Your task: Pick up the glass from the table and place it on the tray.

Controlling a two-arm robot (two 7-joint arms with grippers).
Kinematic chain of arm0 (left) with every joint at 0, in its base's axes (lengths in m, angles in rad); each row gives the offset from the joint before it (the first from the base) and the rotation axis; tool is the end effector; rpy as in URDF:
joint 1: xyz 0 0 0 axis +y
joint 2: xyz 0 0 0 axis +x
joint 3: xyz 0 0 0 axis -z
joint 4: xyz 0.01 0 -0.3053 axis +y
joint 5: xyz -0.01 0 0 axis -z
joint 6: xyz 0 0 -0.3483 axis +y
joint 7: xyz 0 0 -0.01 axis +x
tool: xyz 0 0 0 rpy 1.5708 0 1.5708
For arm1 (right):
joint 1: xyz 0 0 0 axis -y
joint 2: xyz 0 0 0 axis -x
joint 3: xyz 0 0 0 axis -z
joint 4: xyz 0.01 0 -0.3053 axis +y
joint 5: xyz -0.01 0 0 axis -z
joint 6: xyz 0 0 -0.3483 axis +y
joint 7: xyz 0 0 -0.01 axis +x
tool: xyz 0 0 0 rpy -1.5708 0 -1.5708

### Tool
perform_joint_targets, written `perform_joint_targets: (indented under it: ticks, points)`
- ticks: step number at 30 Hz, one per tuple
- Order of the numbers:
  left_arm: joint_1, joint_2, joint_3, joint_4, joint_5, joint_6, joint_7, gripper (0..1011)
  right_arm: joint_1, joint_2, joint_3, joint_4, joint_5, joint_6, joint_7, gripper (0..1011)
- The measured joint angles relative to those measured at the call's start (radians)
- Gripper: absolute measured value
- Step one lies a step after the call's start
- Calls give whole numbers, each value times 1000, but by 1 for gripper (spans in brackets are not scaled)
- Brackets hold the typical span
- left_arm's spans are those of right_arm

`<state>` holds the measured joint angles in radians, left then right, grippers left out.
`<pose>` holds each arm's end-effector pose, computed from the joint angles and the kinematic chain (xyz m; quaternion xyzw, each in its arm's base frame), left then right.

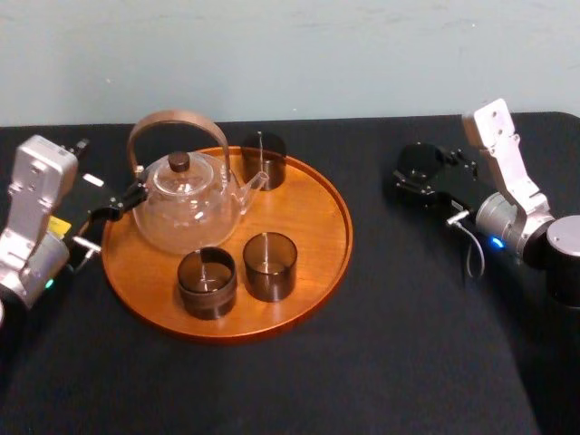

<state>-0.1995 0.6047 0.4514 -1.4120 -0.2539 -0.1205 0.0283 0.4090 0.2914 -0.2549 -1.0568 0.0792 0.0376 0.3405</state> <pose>0.3979 0.0809 -0.3222 0.1415 -0.1325 0.5799 0.7913 0.4773 -0.0644 -0.3302 -0.1721 -0.0110 -0.5328 0.8285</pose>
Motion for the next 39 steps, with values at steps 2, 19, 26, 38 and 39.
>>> perform_joint_targets:
  ticks: [2, 19, 26, 38, 39]
  points:
    - [0, 0, 0, 0, 0, 0, 0, 1010, -5, 2, -1, -16, -1, 5, 0, 927]
    - [0, 0, 0, 0, 0, 0, 0, 1010, -68, 23, -42, -209, -7, 49, 25, 927]
    - [0, 0, 0, 0, 0, 0, 0, 1010, -73, 20, -64, -242, -7, 56, 34, 927]
    - [0, 0, 0, 0, 0, 0, 0, 1010, -60, 4, -98, -234, 5, 40, 50, 927]
    - [0, 0, 0, 0, 0, 0, 0, 1009, -57, 2, -102, -229, 7, 35, 52, 927]
